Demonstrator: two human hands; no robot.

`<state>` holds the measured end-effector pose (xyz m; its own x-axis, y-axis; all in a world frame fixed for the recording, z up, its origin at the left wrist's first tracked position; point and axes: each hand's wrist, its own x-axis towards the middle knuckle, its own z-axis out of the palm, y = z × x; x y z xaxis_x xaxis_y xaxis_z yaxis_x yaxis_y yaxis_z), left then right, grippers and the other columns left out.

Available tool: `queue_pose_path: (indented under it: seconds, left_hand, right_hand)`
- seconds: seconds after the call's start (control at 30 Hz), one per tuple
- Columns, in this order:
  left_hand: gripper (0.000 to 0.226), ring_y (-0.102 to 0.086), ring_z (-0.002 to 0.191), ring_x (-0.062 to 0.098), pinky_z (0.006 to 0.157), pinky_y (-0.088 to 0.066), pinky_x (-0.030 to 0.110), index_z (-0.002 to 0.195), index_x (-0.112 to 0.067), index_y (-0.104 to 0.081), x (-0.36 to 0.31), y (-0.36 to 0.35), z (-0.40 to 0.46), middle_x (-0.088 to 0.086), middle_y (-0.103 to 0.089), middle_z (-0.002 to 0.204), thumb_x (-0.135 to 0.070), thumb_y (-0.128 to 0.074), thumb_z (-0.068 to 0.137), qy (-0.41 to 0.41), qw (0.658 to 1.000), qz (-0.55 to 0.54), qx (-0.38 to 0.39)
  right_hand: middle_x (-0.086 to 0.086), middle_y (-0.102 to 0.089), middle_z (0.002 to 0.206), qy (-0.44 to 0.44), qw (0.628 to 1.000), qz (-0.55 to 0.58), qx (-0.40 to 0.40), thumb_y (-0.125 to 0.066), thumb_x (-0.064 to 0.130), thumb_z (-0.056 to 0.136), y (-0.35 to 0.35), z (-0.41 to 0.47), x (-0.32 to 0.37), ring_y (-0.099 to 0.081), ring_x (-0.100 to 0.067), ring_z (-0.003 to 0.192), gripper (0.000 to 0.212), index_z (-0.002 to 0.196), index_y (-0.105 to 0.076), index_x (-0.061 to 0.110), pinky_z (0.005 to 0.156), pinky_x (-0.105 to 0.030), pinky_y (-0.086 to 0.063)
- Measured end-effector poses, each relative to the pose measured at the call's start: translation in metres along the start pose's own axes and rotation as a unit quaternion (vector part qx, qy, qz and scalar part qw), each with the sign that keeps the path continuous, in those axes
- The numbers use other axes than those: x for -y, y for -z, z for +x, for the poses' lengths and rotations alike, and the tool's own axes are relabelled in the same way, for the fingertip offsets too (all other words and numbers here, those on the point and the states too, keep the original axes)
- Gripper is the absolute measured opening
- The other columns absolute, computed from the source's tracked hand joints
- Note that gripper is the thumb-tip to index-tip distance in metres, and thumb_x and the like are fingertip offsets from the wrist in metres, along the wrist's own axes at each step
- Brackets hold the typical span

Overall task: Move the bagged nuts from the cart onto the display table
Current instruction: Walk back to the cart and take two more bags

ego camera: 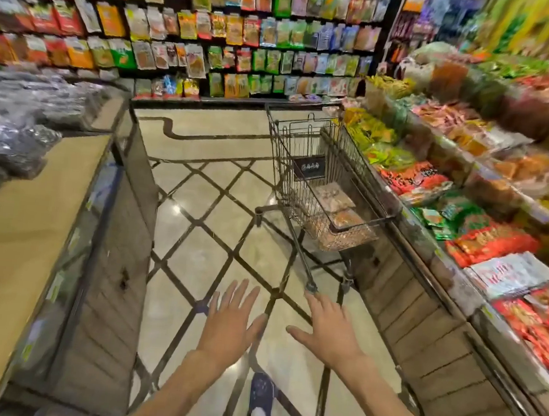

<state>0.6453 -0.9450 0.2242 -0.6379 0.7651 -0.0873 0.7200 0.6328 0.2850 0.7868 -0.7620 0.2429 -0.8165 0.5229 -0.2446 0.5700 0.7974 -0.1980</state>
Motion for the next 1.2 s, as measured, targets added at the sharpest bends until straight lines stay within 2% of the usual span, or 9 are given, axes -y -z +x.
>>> queue_pose_path:
  seconds: [0.13,0.33,0.47,0.53,0.67,0.8,0.9,1.07,1.2]
  left_hand:
    - [0.122,-0.005,0.162,0.023,0.129,0.001,0.047,0.166,-0.031,-0.015,0.017,0.012,0.096,0.001,-0.011,0.175,-0.08,0.038,0.068,0.006,1.0,0.004,0.006]
    - [0.09,-0.012,0.162,0.024,0.13,-0.01,0.05,0.165,-0.031,-0.023,0.045,0.027,0.229,0.001,-0.021,0.173,-0.075,0.006,0.091,0.025,1.0,0.001,0.014]
    - [0.111,-0.002,0.162,0.02,0.131,-0.006,0.048,0.166,-0.035,-0.011,0.059,0.042,0.316,-0.004,-0.008,0.175,-0.079,0.032,0.073,0.021,0.999,0.012,0.025]
    - [0.118,0.002,0.162,0.019,0.131,-0.005,0.048,0.166,-0.035,-0.01,0.07,0.046,0.361,-0.005,-0.005,0.176,-0.082,0.037,0.068,0.008,0.999,-0.004,0.031]
    - [0.105,0.004,0.162,0.02,0.131,-0.001,0.048,0.167,-0.033,-0.007,0.089,0.053,0.46,-0.003,-0.002,0.176,-0.083,0.023,0.079,-0.039,0.997,0.002,0.06]
    - [0.08,0.002,0.162,0.022,0.131,0.0,0.048,0.167,-0.03,-0.01,0.097,0.073,0.563,-0.002,-0.003,0.176,-0.068,-0.001,0.097,-0.097,0.991,0.049,0.082]
    - [0.068,0.001,0.162,0.02,0.132,-0.002,0.046,0.166,-0.034,-0.008,0.097,0.086,0.636,-0.003,-0.007,0.175,-0.064,-0.019,0.106,-0.149,0.982,0.058,0.097]
    - [0.083,-0.001,0.162,0.019,0.132,-0.005,0.045,0.167,-0.034,-0.009,0.081,0.091,0.736,-0.004,-0.007,0.176,-0.072,0.001,0.094,-0.228,0.961,0.078,0.139]
    - [0.071,-0.001,0.162,0.02,0.132,-0.006,0.044,0.166,-0.032,-0.008,0.061,0.074,0.803,-0.001,-0.006,0.176,-0.067,-0.013,0.105,-0.277,0.943,0.093,0.158]
  right_hand:
    - [0.0,-0.035,0.165,0.004,1.0,0.011,0.001,-0.05,0.076,0.095,0.026,0.095,-0.01,-0.029,-0.025,0.157,0.089,0.166,-0.024,0.029,0.126,-0.046,-0.025]
    - [-0.002,-0.038,0.164,0.003,1.0,0.022,0.013,-0.052,0.078,0.091,0.063,0.235,-0.019,-0.027,-0.028,0.158,0.092,0.166,-0.023,0.032,0.128,-0.05,-0.026]
    - [-0.002,-0.036,0.165,0.001,1.0,0.022,0.012,-0.053,0.075,0.094,0.085,0.314,-0.022,-0.027,-0.027,0.157,0.091,0.166,-0.023,0.03,0.129,-0.049,-0.023]
    - [-0.002,-0.033,0.168,-0.011,0.999,0.026,0.015,-0.052,0.076,0.095,0.093,0.356,-0.024,-0.025,-0.027,0.159,0.09,0.166,-0.024,0.029,0.129,-0.049,-0.022]
    - [-0.001,-0.034,0.168,-0.048,0.998,0.035,0.005,-0.05,0.08,0.092,0.101,0.442,-0.032,-0.03,-0.027,0.157,0.094,0.167,-0.021,0.031,0.129,-0.05,-0.027]
    - [-0.002,-0.037,0.167,-0.101,0.994,0.052,0.005,-0.053,0.078,0.091,0.117,0.511,-0.037,-0.03,-0.028,0.157,0.095,0.167,-0.02,0.033,0.128,-0.053,-0.028]
    - [-0.002,-0.037,0.166,-0.148,0.986,0.079,0.004,-0.055,0.077,0.092,0.135,0.552,-0.042,-0.033,-0.027,0.155,0.091,0.165,-0.021,0.035,0.126,-0.05,-0.032]
    - [-0.004,-0.034,0.168,-0.218,0.97,0.103,-0.012,-0.054,0.073,0.095,0.155,0.603,-0.055,-0.031,-0.027,0.156,0.086,0.164,-0.027,0.029,0.129,-0.047,-0.025]
    - [-0.003,-0.04,0.164,-0.271,0.952,0.142,-0.008,-0.056,0.071,0.095,0.157,0.642,-0.083,-0.037,-0.026,0.152,0.082,0.16,-0.033,0.027,0.125,-0.047,-0.033]
